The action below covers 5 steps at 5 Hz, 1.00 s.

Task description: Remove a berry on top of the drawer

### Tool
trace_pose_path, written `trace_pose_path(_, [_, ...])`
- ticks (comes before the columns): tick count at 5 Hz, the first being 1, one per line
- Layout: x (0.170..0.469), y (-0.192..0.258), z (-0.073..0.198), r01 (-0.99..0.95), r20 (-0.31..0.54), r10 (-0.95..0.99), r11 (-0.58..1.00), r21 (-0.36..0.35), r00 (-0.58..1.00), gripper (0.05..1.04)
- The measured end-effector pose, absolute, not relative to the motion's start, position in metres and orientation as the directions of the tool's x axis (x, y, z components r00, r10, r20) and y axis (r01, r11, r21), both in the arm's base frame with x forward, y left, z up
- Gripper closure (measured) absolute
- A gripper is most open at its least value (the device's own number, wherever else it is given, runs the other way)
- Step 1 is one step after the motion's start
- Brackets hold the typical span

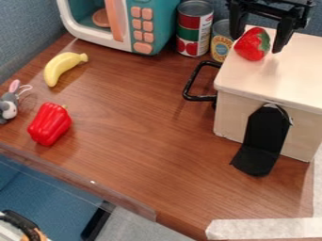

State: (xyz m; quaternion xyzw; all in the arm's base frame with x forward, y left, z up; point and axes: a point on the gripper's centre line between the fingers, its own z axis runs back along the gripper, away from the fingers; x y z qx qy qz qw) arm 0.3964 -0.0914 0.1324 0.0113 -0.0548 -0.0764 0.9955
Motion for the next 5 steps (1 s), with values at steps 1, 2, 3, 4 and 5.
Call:
trace_pose_path(1, [0.395, -0.092, 0.128, 0.141, 0.105, -0.143, 0.990, 0.021, 0.984, 0.327])
trace_pose_path(2, [0.394, -0.092, 0.127, 0.140, 0.102, -0.141, 0.990, 0.021, 0.985, 0.329])
trace_pose_path(3, [0.387, -0.090, 0.128, 0.135, 0.080, -0.135, 0.991, 0.011, 0.988, 0.329])
trace_pose_path(4, [0.378, -0.065, 0.155, 0.072, 0.106, -0.071, 0.997, -0.005, 0.992, 0.329])
trace_pose_path(5, [0.355, -0.028, 0.178, -0.015, 0.134, 0.021, 0.999, -0.046, 0.991, 0.329])
